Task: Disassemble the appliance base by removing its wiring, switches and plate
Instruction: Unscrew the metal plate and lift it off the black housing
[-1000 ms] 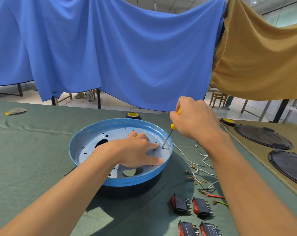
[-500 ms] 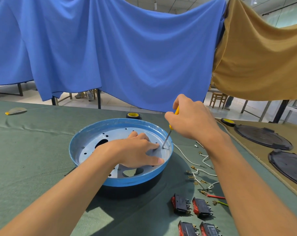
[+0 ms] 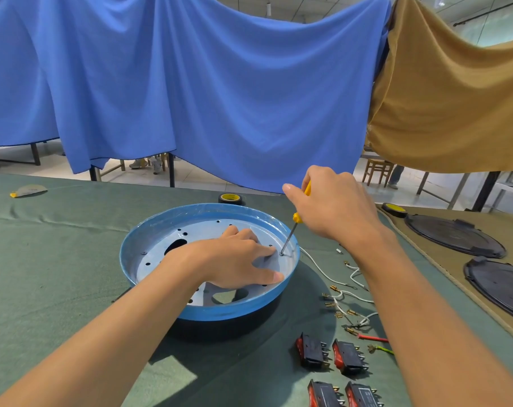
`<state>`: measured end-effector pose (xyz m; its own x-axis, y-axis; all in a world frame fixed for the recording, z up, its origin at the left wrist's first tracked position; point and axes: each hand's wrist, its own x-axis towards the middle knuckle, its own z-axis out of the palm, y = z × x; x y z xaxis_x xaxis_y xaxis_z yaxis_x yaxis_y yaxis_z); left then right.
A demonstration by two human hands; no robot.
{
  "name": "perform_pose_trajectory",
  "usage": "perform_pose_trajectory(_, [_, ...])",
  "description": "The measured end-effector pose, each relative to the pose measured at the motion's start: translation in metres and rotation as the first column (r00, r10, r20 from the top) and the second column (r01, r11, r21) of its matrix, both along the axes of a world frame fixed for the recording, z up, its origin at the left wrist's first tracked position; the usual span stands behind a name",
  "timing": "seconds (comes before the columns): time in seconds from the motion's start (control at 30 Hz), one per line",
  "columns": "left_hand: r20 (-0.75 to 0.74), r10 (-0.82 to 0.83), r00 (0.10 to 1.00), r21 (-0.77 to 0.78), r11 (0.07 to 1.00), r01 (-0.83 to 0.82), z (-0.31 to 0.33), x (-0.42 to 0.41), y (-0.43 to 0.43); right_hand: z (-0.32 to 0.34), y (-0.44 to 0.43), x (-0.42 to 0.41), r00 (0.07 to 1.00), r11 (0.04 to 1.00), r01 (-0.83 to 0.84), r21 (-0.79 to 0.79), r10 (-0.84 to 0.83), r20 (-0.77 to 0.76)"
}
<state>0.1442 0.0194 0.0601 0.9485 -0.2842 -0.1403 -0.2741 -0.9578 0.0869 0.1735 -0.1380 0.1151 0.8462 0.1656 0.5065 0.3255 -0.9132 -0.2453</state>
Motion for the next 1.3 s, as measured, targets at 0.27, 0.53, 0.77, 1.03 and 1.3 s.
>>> perform_pose_trajectory(0.27, [0.001, 0.002, 1.000, 0.002, 1.000, -0.002, -0.0011, 0.0004, 0.0003, 0.0002, 0.0003, -0.0011, 1.000, 1.000, 0.006, 0.013, -0.006, 0.003])
perform_pose_trajectory(0.53, [0.011, -0.002, 1.000, 0.010, 1.000, 0.002, 0.0003, -0.0005, -0.0007, 0.0024, -0.0006, -0.0010, 0.999, 0.999, -0.022, 0.025, 0.023, -0.037])
perform_pose_trajectory(0.77, [0.013, -0.007, 1.000, 0.014, 1.000, 0.007, -0.0004, -0.0011, -0.0002, 0.0008, -0.0034, 0.0003, 1.000, 1.000, 0.017, -0.021, -0.017, 0.024])
perform_pose_trajectory(1.03, [0.007, -0.006, 1.000, 0.011, 1.000, 0.006, -0.0009, 0.0003, 0.0004, 0.0000, 0.0002, -0.0035, 0.999, 0.999, -0.011, -0.048, 0.012, 0.032])
perform_pose_trajectory(1.3, [0.034, -0.005, 0.999, -0.003, 1.000, 0.006, -0.0041, 0.0032, 0.0029, 0.0027, 0.0001, -0.0038, 0.994, 0.994, -0.104, -0.016, 0.103, -0.044])
